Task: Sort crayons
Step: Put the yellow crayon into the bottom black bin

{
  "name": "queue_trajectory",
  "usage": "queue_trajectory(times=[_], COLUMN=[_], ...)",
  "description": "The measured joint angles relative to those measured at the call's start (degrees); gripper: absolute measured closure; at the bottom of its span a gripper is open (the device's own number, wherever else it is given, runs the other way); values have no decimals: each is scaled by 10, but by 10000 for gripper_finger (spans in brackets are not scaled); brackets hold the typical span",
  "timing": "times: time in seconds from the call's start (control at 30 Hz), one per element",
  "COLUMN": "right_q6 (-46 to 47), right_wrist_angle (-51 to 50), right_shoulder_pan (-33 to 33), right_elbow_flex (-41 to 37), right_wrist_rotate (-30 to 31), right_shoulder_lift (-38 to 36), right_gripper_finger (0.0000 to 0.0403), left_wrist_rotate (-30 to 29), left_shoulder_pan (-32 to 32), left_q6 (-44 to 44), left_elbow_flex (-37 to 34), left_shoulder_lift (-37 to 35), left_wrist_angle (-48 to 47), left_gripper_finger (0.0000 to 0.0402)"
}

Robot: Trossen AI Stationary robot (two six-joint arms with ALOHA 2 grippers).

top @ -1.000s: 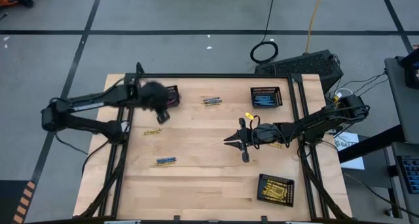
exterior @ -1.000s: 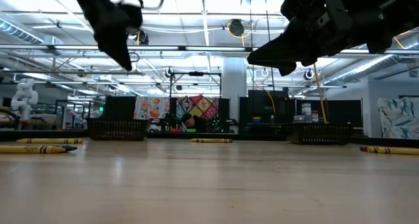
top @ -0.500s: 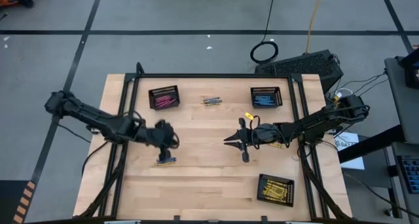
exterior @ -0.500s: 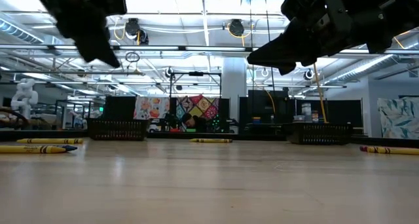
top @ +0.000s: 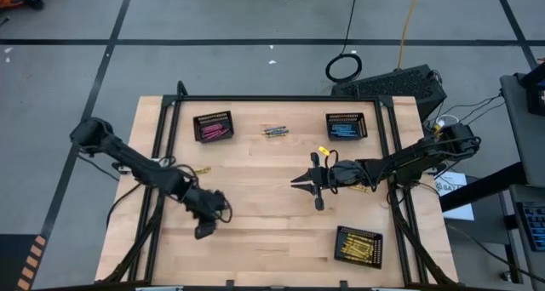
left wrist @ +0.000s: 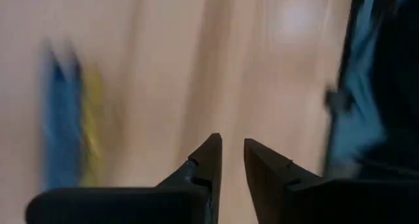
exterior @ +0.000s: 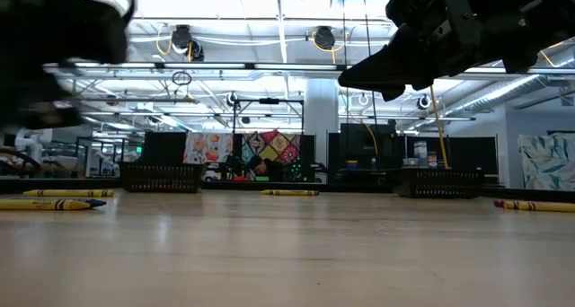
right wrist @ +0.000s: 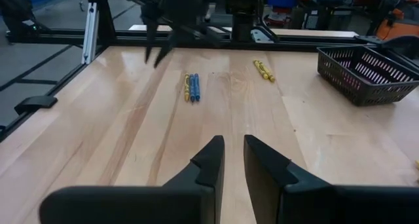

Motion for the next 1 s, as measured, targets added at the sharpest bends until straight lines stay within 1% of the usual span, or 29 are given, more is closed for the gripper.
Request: queue_trajectory(times=[0.1, 0.17, 0.3, 0.4, 0.43, 0.53, 0.63, 0.8, 0.9, 1.0], right_q6=[0, 0, 0, 0, 0, 0, 0, 2, 7, 8], right_wrist_angle=[0, 4, 10, 13, 13, 13, 14, 22, 23, 24], right_shoulder_pan=[0, 0, 0, 0, 0, 0, 0, 0, 0, 0], right_elbow_flex=[0, 0, 0, 0, 0, 0, 0, 0, 0, 0], right_wrist_rotate=[0, 0, 0, 0, 0, 15, 16, 15, 15, 15], right_shoulder_lift=[0, 0, 0, 0, 0, 0, 0, 0, 0, 0], right_gripper_finger=[360, 360, 360, 360, 360, 360, 360, 360, 360, 360], left_wrist_rotate=[75, 94, 92, 81, 72, 18, -14, -81, -131, -159], left_shoulder_pan=[-15, -26, -35, -25, -17, 18, 63, 147, 202, 250], left_q6=[-98, -139, -148, -80, -67, -29, 28, 121, 130, 146], left_elbow_flex=[0, 0, 1, 1, 1, 1, 1, 4, 12, 13], left_shoulder_lift=[-6, -6, -6, -5, -6, -5, -5, -5, -5, -5], left_wrist_angle=[-59, -94, -155, -216, -242, -328, -399, -413, -411, -413], left_gripper_finger=[318, 314, 313, 313, 313, 313, 313, 313, 313, 312])
